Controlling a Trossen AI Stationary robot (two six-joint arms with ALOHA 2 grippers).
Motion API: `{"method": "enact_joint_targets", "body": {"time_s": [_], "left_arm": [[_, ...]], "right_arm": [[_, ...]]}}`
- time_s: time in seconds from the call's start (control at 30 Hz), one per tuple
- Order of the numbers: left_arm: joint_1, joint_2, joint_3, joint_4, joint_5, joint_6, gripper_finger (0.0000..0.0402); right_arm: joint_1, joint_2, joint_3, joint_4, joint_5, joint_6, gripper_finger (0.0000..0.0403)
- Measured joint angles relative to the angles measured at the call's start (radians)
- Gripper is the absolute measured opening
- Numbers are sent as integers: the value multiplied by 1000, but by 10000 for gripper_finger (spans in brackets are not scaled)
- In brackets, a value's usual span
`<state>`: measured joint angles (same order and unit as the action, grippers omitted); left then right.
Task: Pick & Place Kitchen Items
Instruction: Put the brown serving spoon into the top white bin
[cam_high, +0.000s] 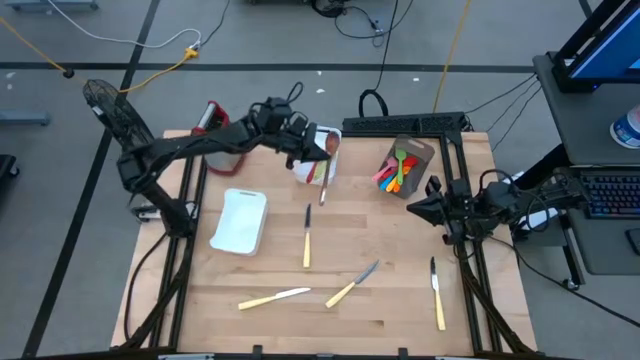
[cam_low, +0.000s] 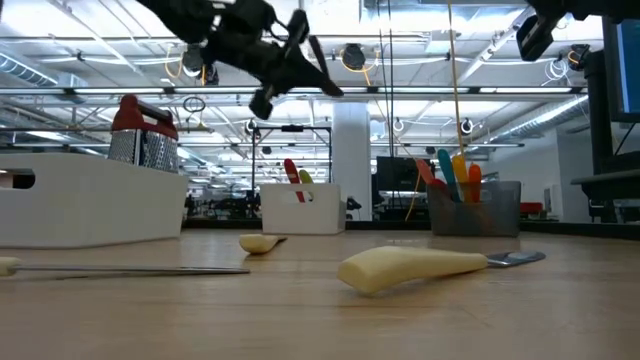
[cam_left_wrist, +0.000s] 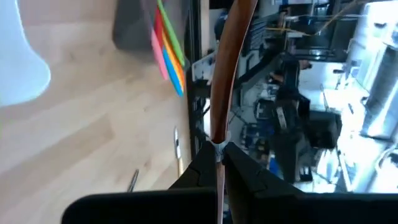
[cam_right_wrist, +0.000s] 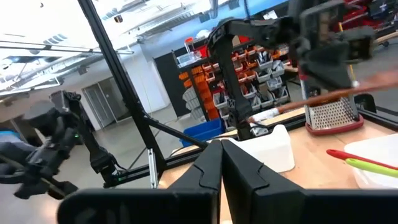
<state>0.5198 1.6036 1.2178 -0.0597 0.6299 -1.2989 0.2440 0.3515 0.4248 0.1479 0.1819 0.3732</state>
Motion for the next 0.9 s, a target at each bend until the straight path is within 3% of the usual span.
{"method": "enact_joint_targets", "body": {"time_s": [0.2,0.47,0.9], "left_arm": [[91,118,-1,73,99,-99,0],[166,190,-1,89,134,-159,0],[216,239,0,47,72,-308,0]], "right_arm": [[0,0,0,-2,0,7,4],[0,3,0,-2,4,-3,4],[0,3,0,-1,9,-30,4]]}}
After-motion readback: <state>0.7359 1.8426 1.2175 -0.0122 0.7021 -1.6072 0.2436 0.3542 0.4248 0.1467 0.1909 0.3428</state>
